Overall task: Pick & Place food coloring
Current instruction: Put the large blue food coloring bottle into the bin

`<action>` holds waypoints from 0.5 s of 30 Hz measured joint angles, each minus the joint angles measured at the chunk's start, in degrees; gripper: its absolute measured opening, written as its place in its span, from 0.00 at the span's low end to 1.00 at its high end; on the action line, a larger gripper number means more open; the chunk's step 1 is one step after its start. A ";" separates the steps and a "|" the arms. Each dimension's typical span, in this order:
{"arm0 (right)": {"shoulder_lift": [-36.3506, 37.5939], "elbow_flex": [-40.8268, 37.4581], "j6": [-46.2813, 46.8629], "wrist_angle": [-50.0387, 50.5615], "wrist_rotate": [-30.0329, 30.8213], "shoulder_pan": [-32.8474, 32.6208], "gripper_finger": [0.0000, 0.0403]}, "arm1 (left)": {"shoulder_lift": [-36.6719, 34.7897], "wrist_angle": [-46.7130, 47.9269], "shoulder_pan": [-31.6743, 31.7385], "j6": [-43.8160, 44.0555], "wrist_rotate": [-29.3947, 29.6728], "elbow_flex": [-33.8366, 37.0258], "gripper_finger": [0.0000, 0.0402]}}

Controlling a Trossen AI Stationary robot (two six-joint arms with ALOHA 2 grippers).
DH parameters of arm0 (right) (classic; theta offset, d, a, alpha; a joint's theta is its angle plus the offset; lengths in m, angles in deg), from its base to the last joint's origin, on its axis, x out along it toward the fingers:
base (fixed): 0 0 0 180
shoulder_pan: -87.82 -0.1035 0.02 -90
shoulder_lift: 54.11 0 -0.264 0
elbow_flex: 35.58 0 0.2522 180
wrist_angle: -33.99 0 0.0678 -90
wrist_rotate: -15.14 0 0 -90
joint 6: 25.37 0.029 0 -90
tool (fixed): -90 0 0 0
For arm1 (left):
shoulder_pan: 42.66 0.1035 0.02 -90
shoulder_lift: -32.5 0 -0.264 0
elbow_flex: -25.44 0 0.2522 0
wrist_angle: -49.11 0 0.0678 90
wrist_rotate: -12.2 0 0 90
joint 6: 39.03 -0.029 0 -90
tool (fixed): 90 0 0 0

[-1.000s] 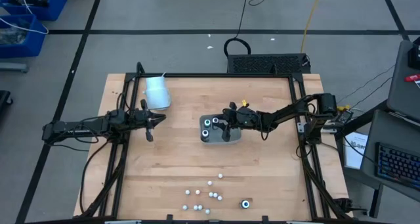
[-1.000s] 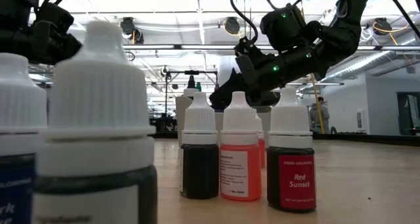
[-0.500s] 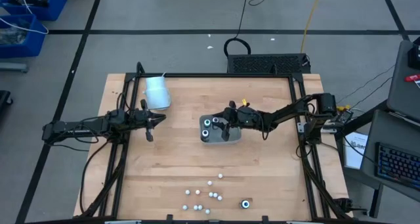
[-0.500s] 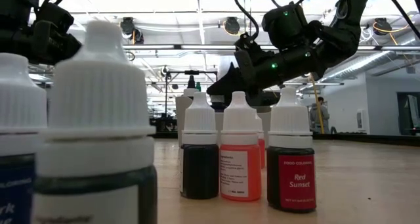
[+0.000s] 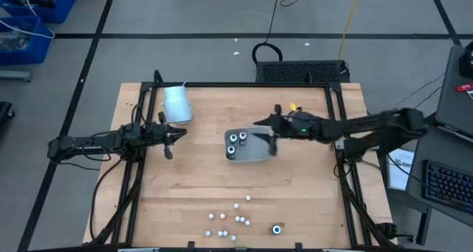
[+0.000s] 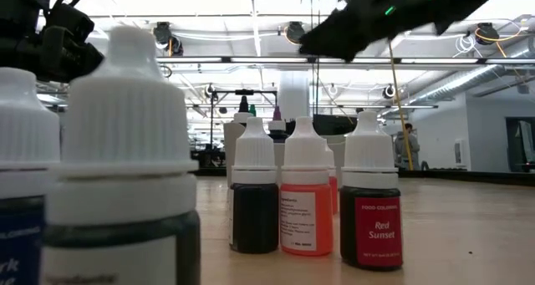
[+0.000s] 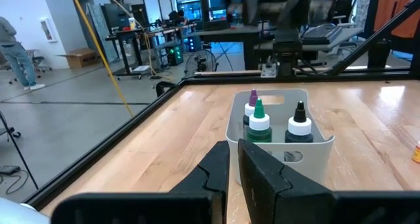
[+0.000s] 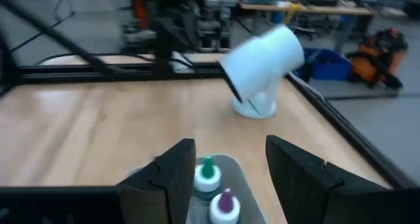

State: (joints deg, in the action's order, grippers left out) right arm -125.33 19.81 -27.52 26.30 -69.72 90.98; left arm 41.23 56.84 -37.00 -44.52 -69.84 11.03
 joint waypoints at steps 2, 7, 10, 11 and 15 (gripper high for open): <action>5.76 0.00 -1.62 5.80 -2.86 -0.97 0.41 | 0.00 0.00 -0.01 0.00 -0.01 0.00 0.10; 16.96 -0.01 -1.09 15.64 -10.41 -2.18 0.30 | -0.01 -0.04 -0.01 0.00 -0.18 0.00 0.10; 21.30 -1.21 -0.10 17.53 -12.32 -2.58 0.18 | 0.00 -0.11 -0.01 0.00 -0.18 0.00 0.10; 22.57 -1.97 0.29 17.82 -13.29 -2.59 0.14 | 0.00 -0.11 0.00 0.08 -0.18 0.00 0.10; 27.23 -6.00 1.45 17.52 -17.06 -2.58 0.02 | 0.00 -0.13 0.01 0.68 -0.18 0.00 0.10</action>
State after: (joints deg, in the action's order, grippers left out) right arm -98.10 13.81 -26.07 43.82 -86.78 88.40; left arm 41.23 56.71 -36.99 -43.84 -70.03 11.03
